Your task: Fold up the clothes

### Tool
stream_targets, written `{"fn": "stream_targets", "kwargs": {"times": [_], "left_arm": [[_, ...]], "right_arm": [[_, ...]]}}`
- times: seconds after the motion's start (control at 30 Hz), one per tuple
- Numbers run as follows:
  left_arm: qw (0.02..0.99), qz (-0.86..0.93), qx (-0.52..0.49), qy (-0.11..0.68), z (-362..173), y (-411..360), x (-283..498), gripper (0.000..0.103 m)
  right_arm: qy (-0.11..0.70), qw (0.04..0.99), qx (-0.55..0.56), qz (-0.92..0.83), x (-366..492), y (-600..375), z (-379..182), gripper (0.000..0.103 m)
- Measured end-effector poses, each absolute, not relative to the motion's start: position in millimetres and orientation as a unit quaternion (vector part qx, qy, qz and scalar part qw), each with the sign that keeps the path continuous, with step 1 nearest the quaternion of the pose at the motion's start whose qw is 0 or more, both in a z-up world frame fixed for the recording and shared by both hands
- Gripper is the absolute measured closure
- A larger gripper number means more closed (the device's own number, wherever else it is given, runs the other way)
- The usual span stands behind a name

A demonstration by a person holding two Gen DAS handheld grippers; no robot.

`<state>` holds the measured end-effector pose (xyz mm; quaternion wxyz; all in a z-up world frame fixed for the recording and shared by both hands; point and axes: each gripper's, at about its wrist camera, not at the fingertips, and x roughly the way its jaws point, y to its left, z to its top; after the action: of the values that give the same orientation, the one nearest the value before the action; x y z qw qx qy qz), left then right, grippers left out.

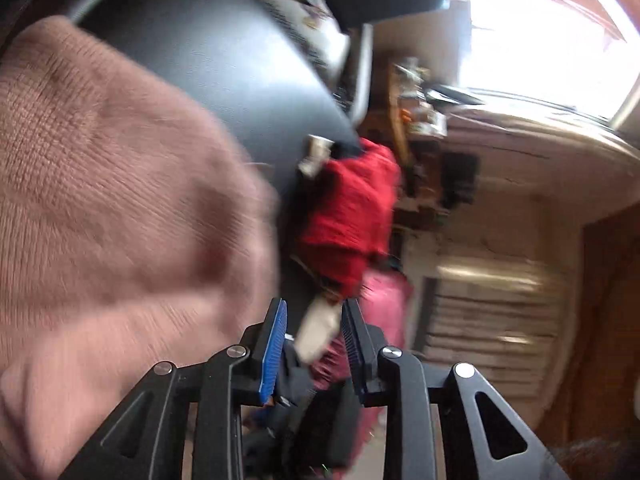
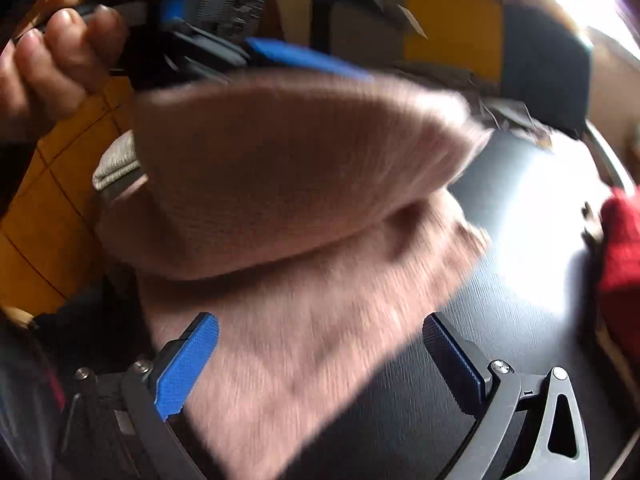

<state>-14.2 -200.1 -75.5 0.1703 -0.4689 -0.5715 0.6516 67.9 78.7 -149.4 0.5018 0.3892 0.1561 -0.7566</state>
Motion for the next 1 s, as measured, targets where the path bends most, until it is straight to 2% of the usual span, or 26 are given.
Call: {"fn": "stream_targets", "kwargs": {"times": [0.13, 0.2, 0.33, 0.4, 0.57, 0.67, 0.77, 0.87, 1.0], "left_arm": [[0.204, 0.694, -0.429, -0.542, -38.2, -225.5, 6.7, 0.075], [0.182, 0.721, -0.408, -0.530, -34.4, -251.6, 23.1, 0.075], [0.110, 0.760, -0.382, -0.514, -49.8, -312.3, 67.7, 0.075], [0.092, 0.771, -0.378, -0.504, -62.6, -325.2, 86.7, 0.075], [0.068, 0.793, -0.377, -0.473, -94.3, -341.3, 128.1, 0.075], [0.071, 0.804, -0.381, -0.450, -107.8, -339.8, 143.1, 0.075], [0.097, 0.820, -0.374, -0.421, -113.7, -328.4, 149.9, 0.075], [0.125, 0.836, -0.373, -0.383, -117.7, -307.8, 148.3, 0.075], [0.139, 0.861, -0.367, -0.324, -119.1, -281.4, 148.5, 0.075]], "right_arm": [[0.156, 0.486, 0.413, -0.754, 83.2, 103.7, -142.8, 0.000], [0.160, 0.488, 0.410, -0.754, 96.8, 99.7, -130.0, 0.000], [0.155, 0.520, 0.387, -0.746, 114.1, 87.9, -98.0, 0.000], [0.149, 0.558, 0.369, -0.729, 132.4, 73.4, -81.0, 0.000], [0.166, 0.610, 0.364, -0.684, 112.2, -6.7, -47.4, 0.000], [0.151, 0.604, 0.436, -0.650, 100.0, -44.6, -60.9, 0.000], [0.156, 0.590, 0.491, -0.622, 106.3, -42.1, -86.8, 0.000], [0.123, 0.565, 0.527, -0.622, 129.6, 6.0, -115.1, 0.000], [0.060, 0.488, 0.565, -0.663, 151.4, 75.0, -142.0, 0.000]]}}
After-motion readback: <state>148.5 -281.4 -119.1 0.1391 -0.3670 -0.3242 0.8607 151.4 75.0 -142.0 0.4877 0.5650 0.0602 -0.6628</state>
